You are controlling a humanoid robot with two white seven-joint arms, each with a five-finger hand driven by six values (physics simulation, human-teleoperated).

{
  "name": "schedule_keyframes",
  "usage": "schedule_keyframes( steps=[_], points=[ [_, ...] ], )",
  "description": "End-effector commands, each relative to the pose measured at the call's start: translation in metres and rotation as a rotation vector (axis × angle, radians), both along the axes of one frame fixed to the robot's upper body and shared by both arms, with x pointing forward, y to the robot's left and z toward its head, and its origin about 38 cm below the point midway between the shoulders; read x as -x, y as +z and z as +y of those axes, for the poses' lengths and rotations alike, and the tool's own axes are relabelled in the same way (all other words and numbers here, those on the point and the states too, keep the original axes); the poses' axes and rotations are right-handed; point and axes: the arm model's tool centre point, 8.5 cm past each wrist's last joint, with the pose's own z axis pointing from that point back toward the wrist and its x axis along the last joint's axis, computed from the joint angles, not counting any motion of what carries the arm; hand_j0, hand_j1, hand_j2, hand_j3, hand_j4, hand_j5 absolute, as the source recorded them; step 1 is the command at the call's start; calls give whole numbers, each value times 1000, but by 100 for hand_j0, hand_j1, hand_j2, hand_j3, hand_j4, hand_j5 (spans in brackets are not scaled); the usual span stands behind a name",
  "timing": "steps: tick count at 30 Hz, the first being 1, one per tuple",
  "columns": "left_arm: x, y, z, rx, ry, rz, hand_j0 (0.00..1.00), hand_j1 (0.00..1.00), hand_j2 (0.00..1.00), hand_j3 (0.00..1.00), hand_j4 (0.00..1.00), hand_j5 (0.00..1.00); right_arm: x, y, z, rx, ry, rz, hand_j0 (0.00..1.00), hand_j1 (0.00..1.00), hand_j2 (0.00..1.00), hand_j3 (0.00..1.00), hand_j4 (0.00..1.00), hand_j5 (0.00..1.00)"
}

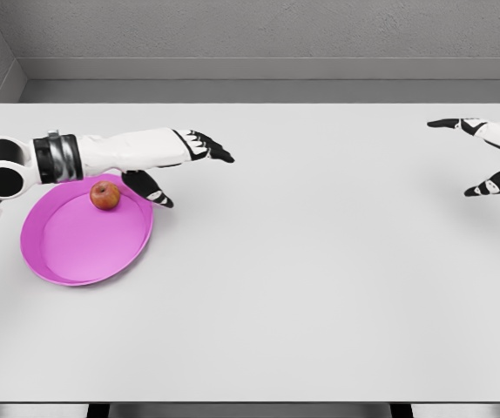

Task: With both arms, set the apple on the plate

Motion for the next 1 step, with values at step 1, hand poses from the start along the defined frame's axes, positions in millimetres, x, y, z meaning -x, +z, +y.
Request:
schedule_keyframes(
  steps=[1],
  points=[
    [-1, 0, -2, 14, 2, 7, 100, 100, 100, 100, 100, 100, 0, 2, 0, -6, -2, -2, 100, 100, 100, 100, 100, 100]
  ],
)
